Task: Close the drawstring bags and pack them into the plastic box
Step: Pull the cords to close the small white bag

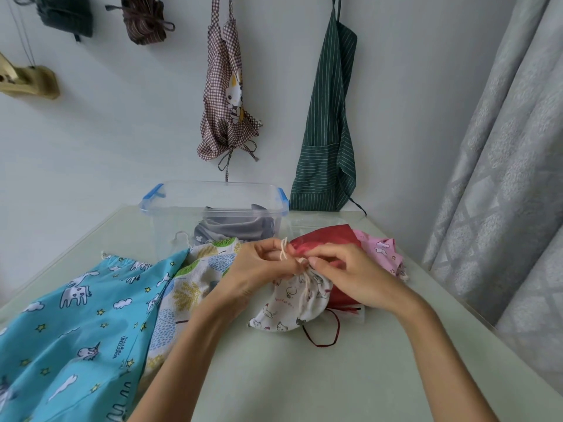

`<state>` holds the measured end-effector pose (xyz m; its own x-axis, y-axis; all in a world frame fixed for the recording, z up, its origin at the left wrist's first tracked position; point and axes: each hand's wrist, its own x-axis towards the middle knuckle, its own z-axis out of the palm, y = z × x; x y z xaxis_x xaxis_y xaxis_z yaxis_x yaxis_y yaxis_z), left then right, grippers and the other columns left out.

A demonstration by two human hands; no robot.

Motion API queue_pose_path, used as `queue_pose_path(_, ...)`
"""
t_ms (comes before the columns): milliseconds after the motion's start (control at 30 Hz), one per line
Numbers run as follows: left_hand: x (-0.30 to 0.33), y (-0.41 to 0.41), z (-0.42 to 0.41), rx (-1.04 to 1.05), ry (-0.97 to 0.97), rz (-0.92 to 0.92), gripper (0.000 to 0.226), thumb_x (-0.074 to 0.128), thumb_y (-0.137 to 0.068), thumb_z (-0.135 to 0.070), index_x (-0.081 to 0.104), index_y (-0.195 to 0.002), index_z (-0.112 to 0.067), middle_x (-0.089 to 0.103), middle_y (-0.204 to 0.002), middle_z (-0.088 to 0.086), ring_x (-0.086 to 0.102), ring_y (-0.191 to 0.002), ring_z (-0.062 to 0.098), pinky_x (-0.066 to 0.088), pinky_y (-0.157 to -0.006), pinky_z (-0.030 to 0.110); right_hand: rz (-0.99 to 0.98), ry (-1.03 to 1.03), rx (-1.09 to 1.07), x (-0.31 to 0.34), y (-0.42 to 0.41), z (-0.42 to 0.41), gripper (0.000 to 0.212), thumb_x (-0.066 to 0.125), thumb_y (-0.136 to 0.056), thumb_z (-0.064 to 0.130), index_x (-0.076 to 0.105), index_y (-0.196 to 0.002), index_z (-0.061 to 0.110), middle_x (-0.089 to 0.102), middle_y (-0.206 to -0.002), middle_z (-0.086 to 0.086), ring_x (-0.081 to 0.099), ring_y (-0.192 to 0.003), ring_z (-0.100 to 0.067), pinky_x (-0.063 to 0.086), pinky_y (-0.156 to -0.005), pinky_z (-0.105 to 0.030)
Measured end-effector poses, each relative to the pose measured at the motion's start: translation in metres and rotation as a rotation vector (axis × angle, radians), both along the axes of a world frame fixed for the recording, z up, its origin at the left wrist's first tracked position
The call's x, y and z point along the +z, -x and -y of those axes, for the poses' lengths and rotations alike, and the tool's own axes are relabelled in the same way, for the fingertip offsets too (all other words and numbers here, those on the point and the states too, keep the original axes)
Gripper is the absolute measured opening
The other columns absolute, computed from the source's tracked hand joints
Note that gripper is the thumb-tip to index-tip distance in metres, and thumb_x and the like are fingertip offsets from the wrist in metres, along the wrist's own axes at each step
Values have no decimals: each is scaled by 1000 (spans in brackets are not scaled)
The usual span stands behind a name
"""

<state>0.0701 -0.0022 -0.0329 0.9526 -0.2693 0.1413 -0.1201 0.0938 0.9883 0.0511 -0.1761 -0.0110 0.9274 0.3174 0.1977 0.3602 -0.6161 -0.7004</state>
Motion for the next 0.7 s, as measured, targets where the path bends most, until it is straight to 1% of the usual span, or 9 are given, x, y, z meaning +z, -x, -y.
queue_pose_path(33, -1, 0, 0, 30, -11, 53, 23, 70, -72, 12, 67, -68, -10, 70, -67, 5, 66, -64, 11, 56, -67, 19, -25, -37, 2, -3, -1, -1, 18, 52, -95, 24, 67, -94, 35, 69, -92, 15, 64, -89, -6, 49, -79, -19)
queue_pose_path(67, -2, 0, 1, 66, -22, 108, 16, 71, -72, 12, 66, -74, -3, 71, -72, 12, 66, -67, 15, 57, -69, 22, -28, -60, -6, -5, -2, 0, 18, 52, -95, 25, 68, -93, 32, 70, -86, 16, 64, -84, -3, 49, -76, -18)
queue_pose_path(133, -5, 1, 2, 143, -42, 213, 12, 71, -72, 11, 63, -80, 8, 69, -80, 23, 66, -72, 20, 56, -72, 25, -19, -71, -26, -7, -3, 1, 18, 52, -95, 27, 70, -97, 25, 71, -88, 15, 64, -83, 3, 44, -73, -11)
queue_pose_path(167, -6, 2, 3, 181, -50, 260, 11, 71, -72, 11, 63, -80, 9, 69, -80, 23, 65, -71, 19, 56, -71, 24, -13, -70, -32, -8, -3, 1, 18, 52, -95, 28, 70, -99, 23, 71, -91, 12, 65, -85, 2, 45, -72, -11)
queue_pose_path(300, -6, 2, 2, 316, -62, 373, 11, 74, -70, 5, 71, -80, 0, 73, -74, 8, 69, -68, 11, 55, -67, 18, 52, -62, -44, -8, -2, -4, 16, 56, -92, 30, 70, -97, 25, 71, -92, 11, 66, -85, -4, 51, -77, -20)
queue_pose_path(433, -9, 1, 1, 399, -94, 352, 14, 80, -73, -10, 76, -86, -14, 75, -75, -1, 72, -71, 9, 56, -68, 22, 186, -22, -82, -8, -3, -9, 14, 59, -90, 31, 71, -94, 26, 71, -86, 13, 65, -81, -2, 53, -77, -24)
queue_pose_path(533, -16, -3, -5, 445, -208, 419, 13, 79, -72, -31, 78, -84, -24, 75, -74, -8, 70, -70, 8, 58, -69, 37, 90, -86, -55, -6, -3, -5, 19, 54, -94, 30, 72, -94, 26, 73, -90, 6, 65, -90, -2, 51, -82, -22)
queue_pose_path(600, -18, -4, -6, 455, -267, 456, 18, 77, -71, -43, 77, -80, -27, 73, -71, -10, 67, -65, 6, 57, -65, 37, 5, -118, -70, -6, -4, -2, 24, 48, -96, 31, 71, -101, 26, 71, -95, 12, 62, -99, 4, 45, -88, -15)
queue_pose_path(700, -17, -2, -1, 456, -309, 504, 20, 77, -70, -47, 76, -75, -29, 71, -63, -10, 67, -61, 6, 57, -62, 39, -20, -222, -83, -9, -8, -2, 20, 55, -94, 27, 71, -106, 24, 71, -98, 15, 63, -96, 6, 46, -82, -9)
